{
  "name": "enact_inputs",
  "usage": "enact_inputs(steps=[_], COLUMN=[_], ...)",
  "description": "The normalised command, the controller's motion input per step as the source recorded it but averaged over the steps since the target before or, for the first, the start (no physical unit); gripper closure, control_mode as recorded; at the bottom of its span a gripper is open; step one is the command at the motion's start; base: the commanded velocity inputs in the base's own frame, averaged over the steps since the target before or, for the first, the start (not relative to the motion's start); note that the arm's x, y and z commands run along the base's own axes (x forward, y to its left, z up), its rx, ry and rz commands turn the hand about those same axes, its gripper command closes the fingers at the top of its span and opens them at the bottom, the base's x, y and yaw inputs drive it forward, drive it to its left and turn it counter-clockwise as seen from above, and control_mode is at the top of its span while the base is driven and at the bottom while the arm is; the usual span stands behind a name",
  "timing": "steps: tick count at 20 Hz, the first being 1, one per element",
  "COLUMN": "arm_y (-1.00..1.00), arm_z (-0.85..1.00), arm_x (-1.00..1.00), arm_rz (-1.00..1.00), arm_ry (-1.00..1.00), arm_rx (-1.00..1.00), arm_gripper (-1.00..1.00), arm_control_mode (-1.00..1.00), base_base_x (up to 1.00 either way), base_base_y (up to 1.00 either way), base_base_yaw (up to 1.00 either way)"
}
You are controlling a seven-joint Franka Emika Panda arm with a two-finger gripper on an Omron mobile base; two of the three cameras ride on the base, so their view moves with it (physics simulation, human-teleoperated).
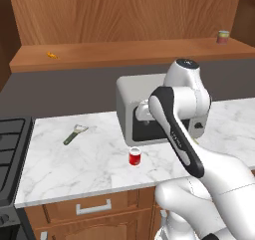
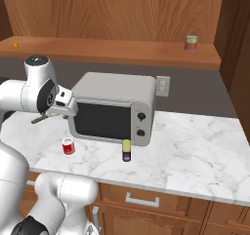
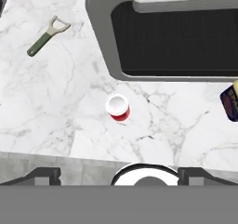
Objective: Pick the cans from the counter and place them in their designated side in the cabinet.
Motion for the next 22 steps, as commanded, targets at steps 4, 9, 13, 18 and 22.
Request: enact_inputs(steps=[4, 9, 13, 18, 22], arm_y=[0.09, 0.09, 0.04, 0.04, 0.01], arm_z=[-0.02, -0.07, -0.14, -0.16, -0.13], arm_x=[0.06, 0.03, 0.06, 0.09, 0.09], arm_rz=[-0.03, -0.03, -0.03, -0.03, -0.02], arm_ry=[-0.01, -0.03, -0.02, -0.01, 0.0], arm_rx=[0.0, 0.0, -0.01, -0.02, 0.0], arm_gripper=[-1.0, -1.0, -1.0, -1.0, -1.0], arm_control_mode=[-1.0, -1.0, -1.0, -1.0, -1.0], base_base_x=[0.0, 0.0, 0.0, 0.0, 0.0], base_base_y=[0.0, 0.0, 0.0, 0.0, 0.0], base_base_yaw=[0.0, 0.0, 0.0, 0.0, 0.0])
